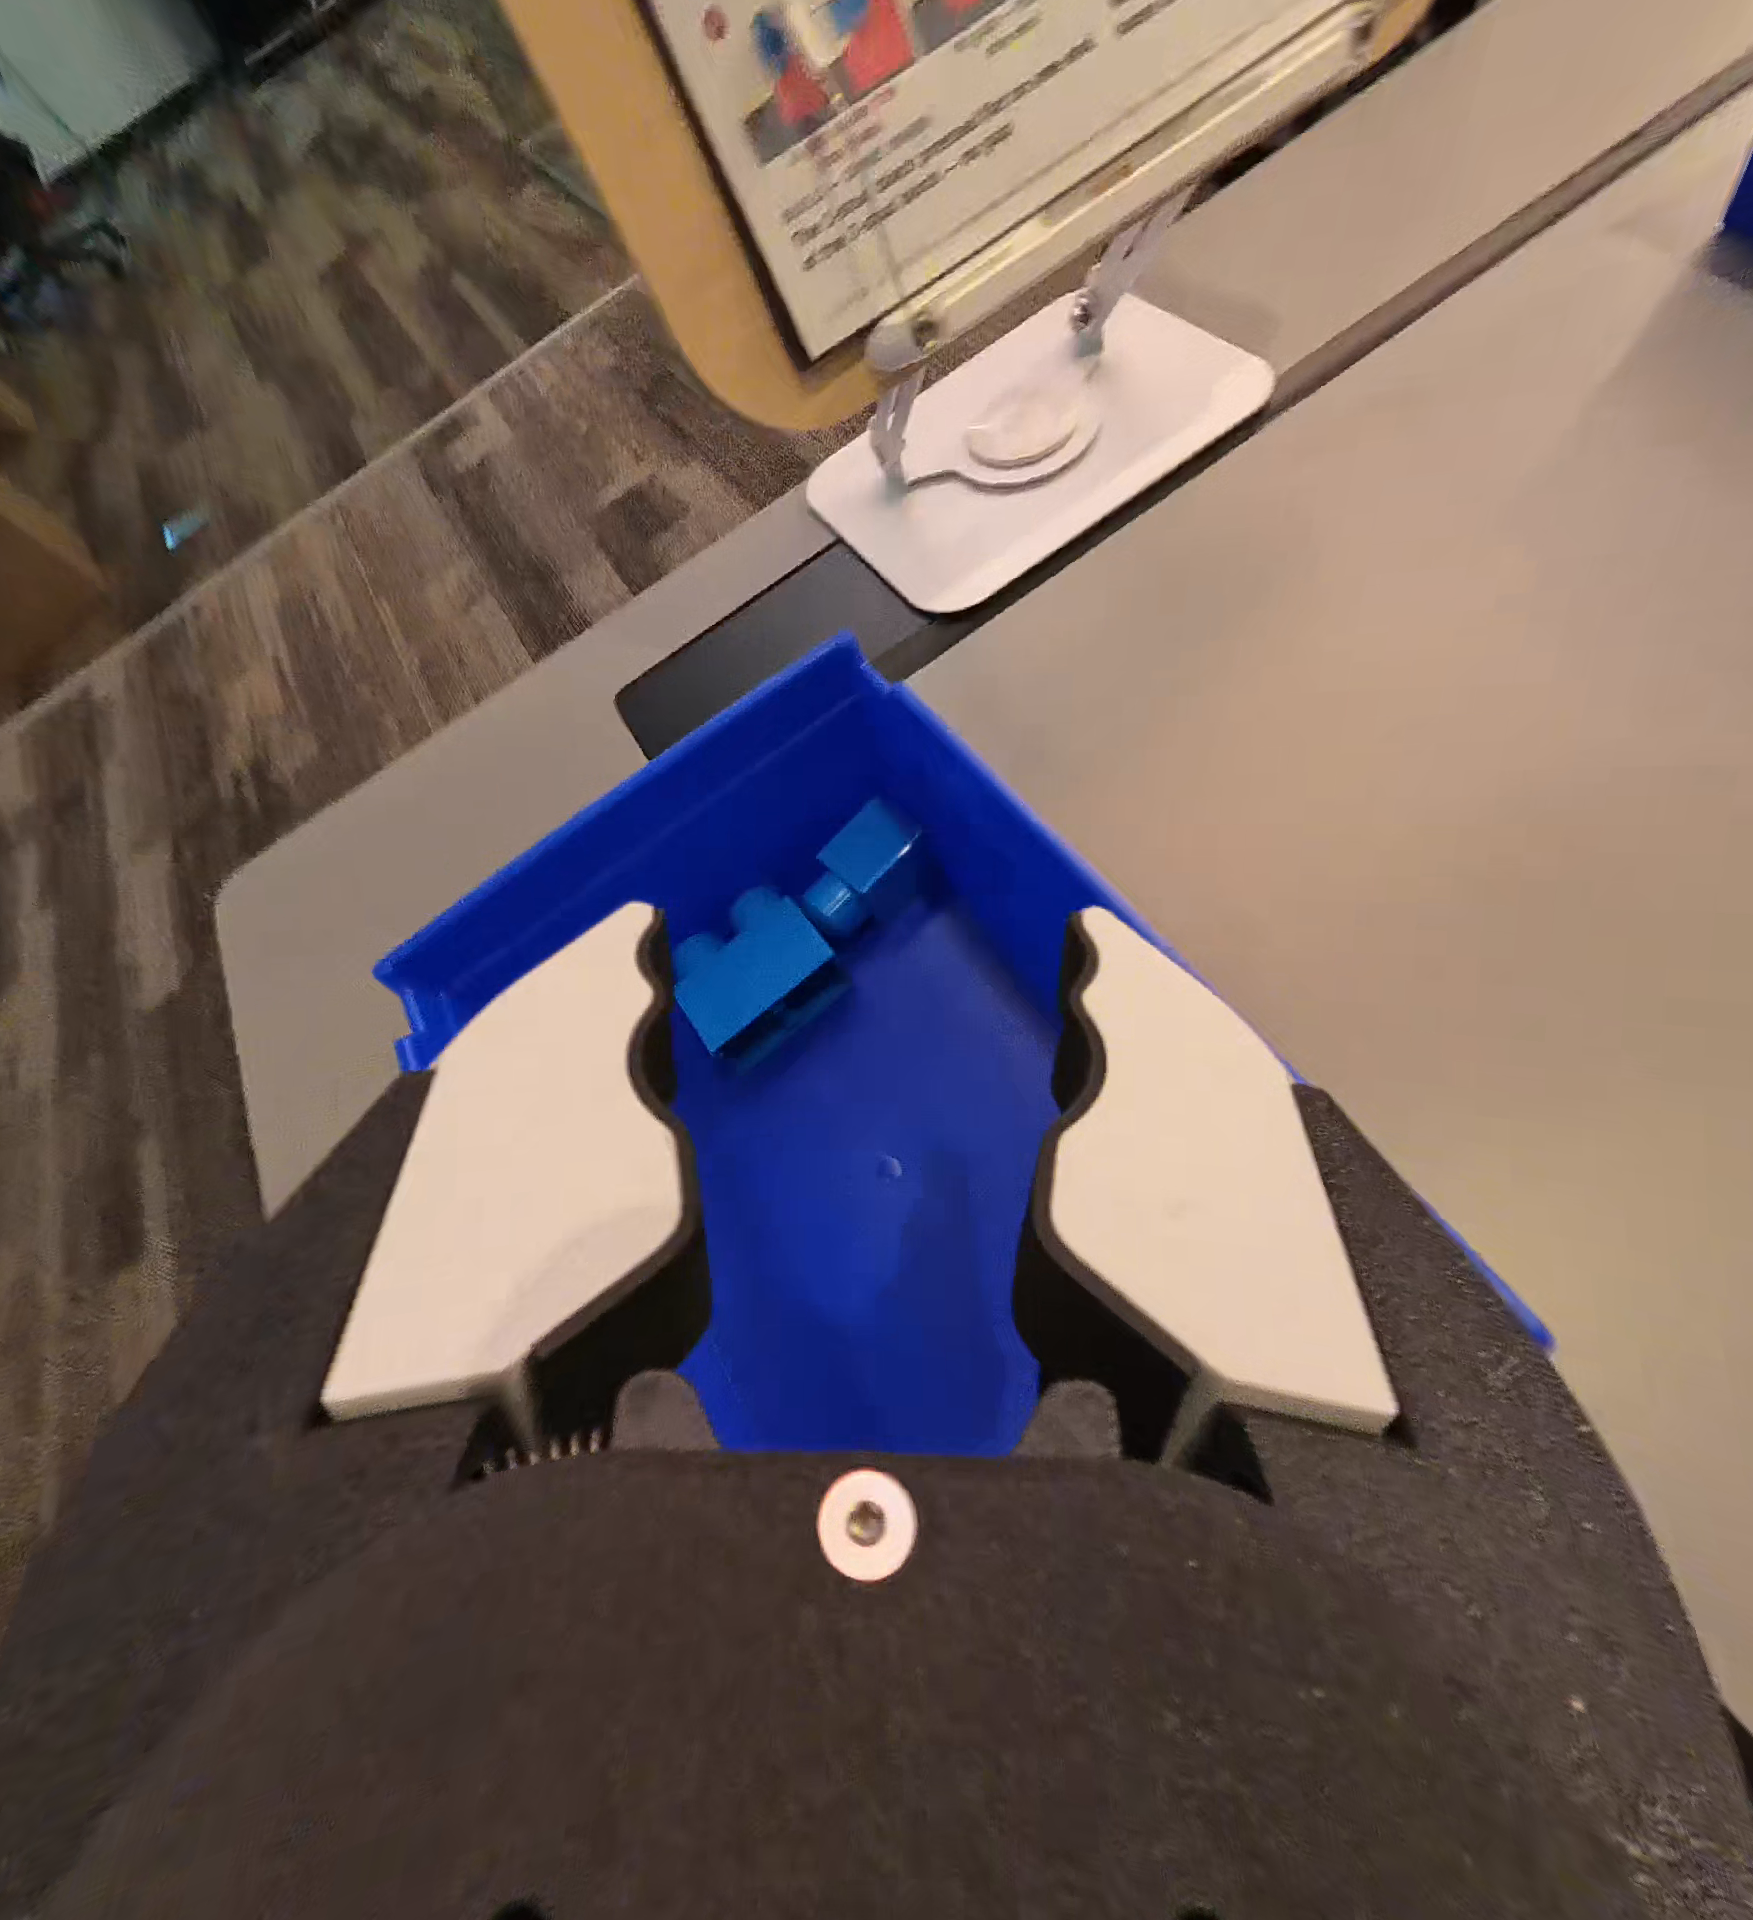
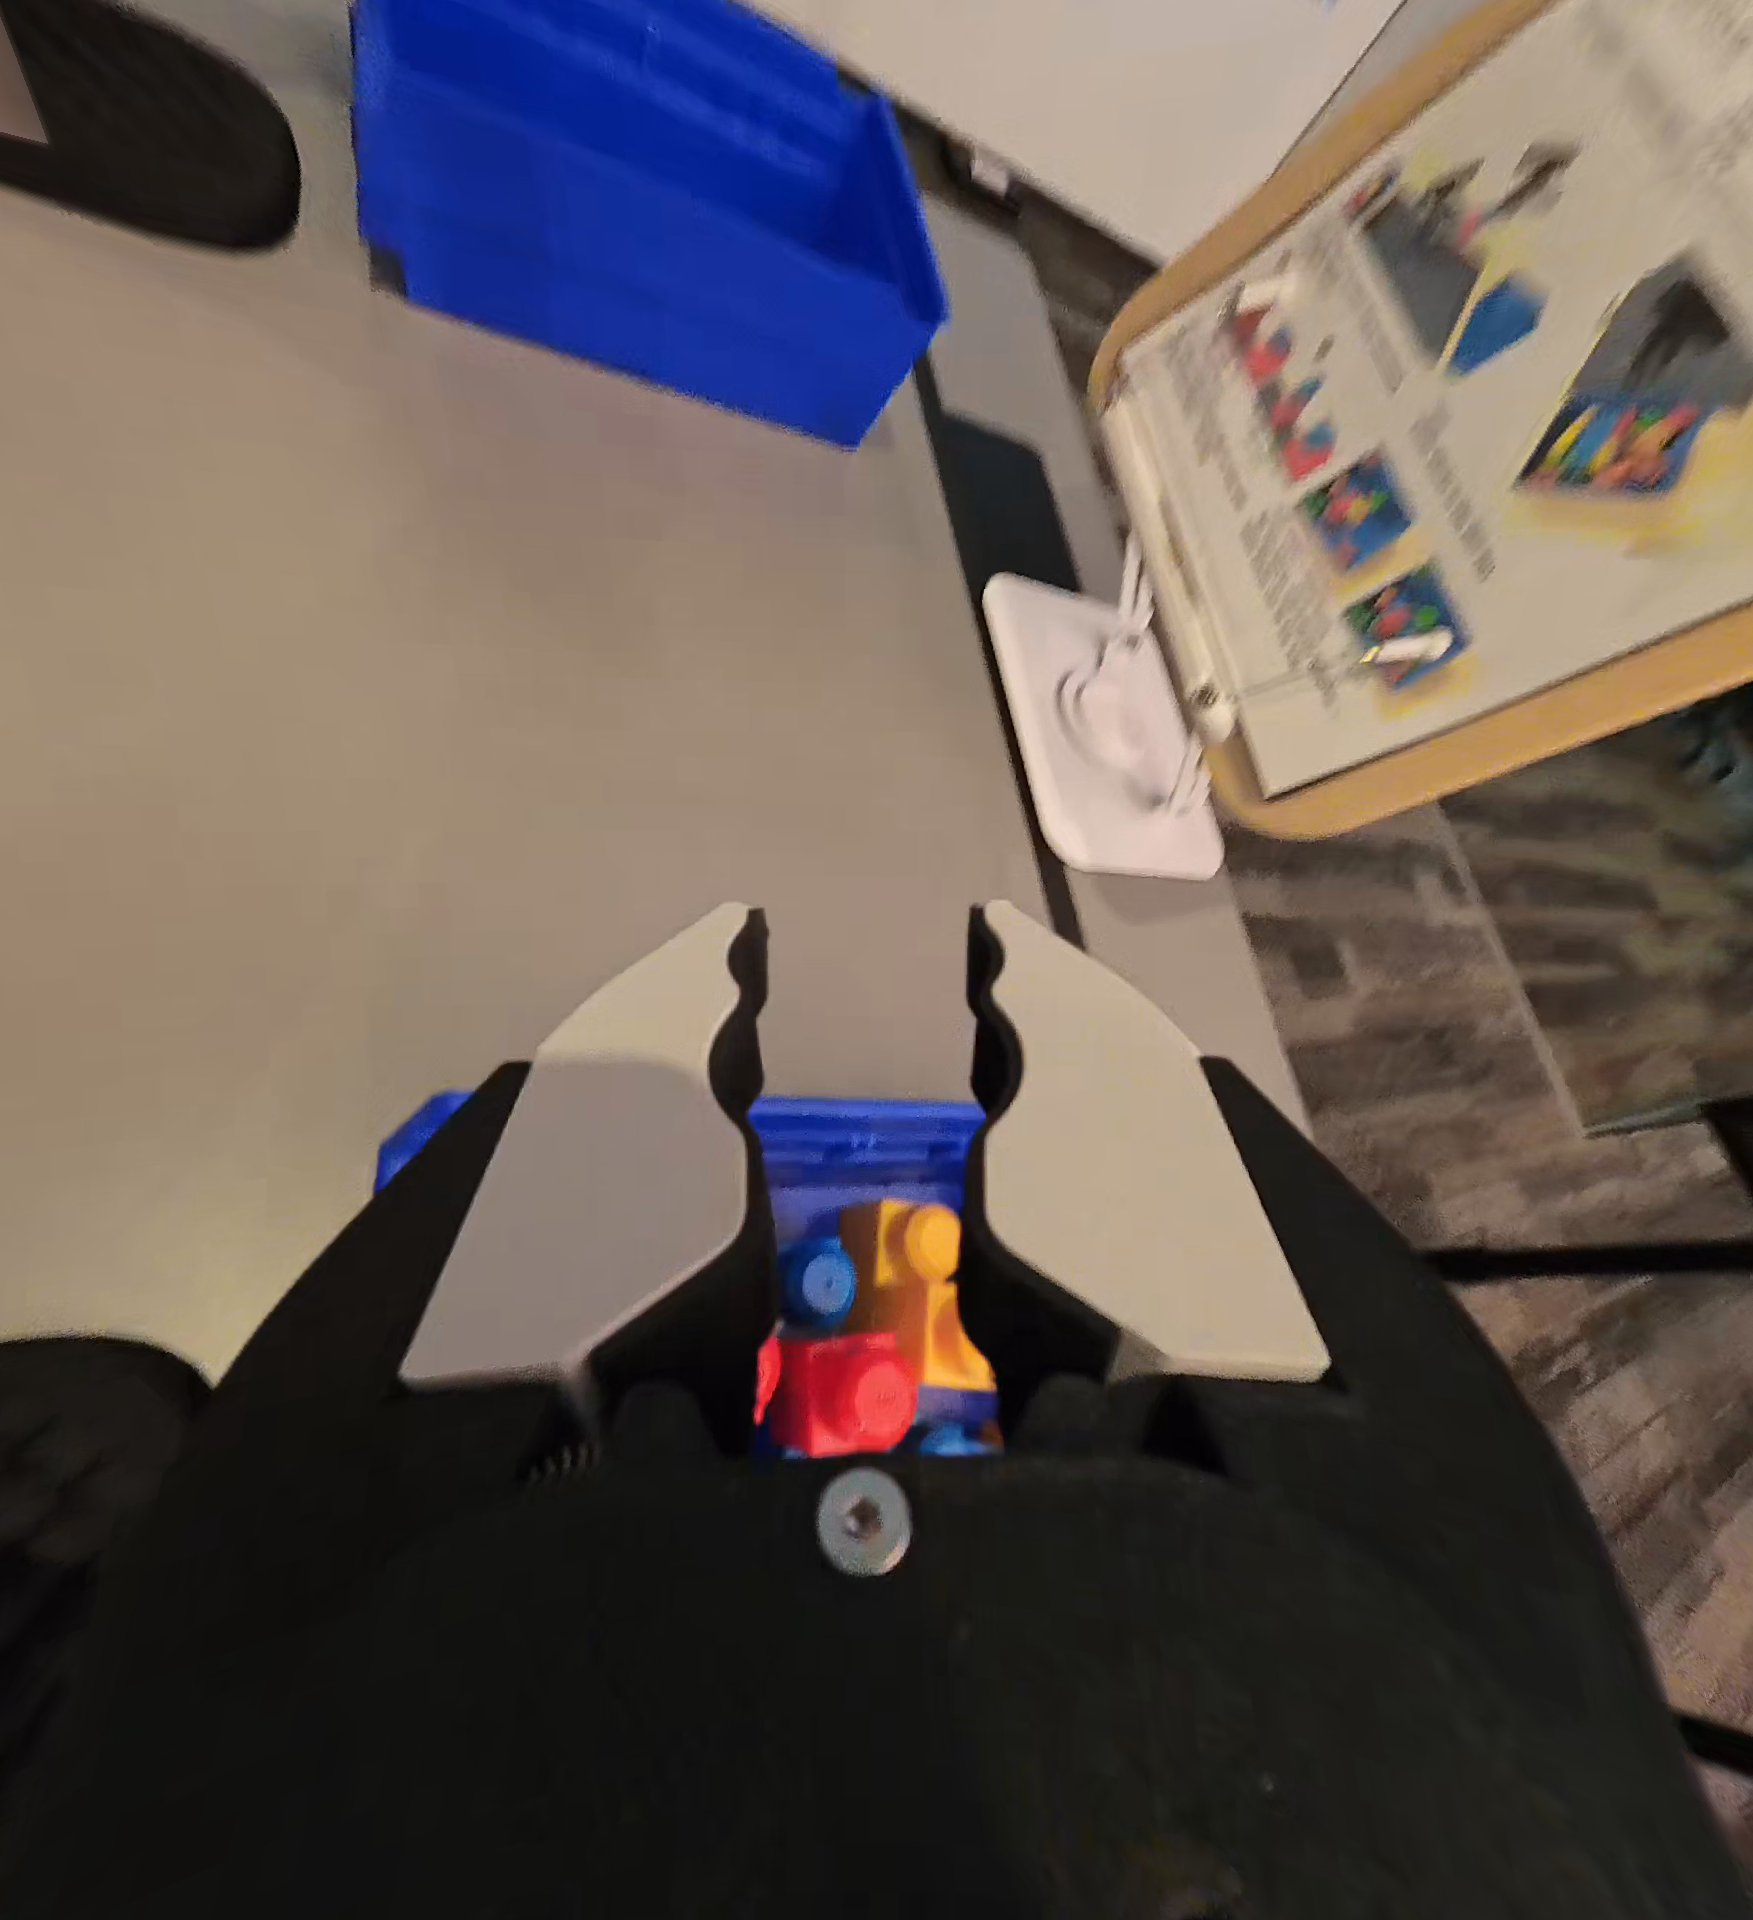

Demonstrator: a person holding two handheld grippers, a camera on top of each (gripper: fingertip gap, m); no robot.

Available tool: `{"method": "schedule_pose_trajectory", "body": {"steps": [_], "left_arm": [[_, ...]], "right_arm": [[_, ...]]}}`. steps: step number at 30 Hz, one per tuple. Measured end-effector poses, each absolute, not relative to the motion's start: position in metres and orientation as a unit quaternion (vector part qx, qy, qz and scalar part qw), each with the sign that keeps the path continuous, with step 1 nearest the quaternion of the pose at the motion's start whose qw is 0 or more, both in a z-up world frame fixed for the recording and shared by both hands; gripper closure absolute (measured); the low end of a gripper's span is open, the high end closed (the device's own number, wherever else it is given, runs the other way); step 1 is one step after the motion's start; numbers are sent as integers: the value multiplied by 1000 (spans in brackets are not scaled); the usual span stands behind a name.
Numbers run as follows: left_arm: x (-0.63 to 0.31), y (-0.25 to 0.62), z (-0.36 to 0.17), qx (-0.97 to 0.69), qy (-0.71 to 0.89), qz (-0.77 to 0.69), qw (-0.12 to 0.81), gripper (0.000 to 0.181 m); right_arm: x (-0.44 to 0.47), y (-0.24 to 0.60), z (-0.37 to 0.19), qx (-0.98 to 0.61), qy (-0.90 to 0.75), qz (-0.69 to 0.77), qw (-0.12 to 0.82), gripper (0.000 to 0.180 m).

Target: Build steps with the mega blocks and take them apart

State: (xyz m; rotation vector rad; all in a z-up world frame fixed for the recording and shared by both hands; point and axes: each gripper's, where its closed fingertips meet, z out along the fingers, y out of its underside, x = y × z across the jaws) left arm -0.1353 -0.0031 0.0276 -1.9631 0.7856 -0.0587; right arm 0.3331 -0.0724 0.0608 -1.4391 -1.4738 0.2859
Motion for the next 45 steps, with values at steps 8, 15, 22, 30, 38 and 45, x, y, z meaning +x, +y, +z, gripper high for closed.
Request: {"method": "schedule_pose_trajectory", "body": {"steps": [8, 15, 22, 30, 38, 45], "left_arm": [[-180, 67, -48, -892, 115, -37, 436, 108], [-183, 88, -125, -936, 40, -45, 348, 82], [-189, 98, -143, -948, 45, 4, 315, 85], [-189, 95, -150, -954, 67, 8, 293, 105], [-183, 77, -115, -941, 55, -98, 321, 105], [-114, 49, -26, -871, 94, -304, 374, 106]], "right_arm": [[320, -66, 70, -602, -593, 107, 524, 142], [313, -61, 53, -619, -603, 99, 493, 142], [308, -58, 42, -625, -615, 94, 471, 142], [305, -51, 25, -637, -625, 90, 442, 142], [300, -47, 8, -644, -638, 84, 414, 142], [300, -46, 5, -646, -641, 81, 406, 142]]}}
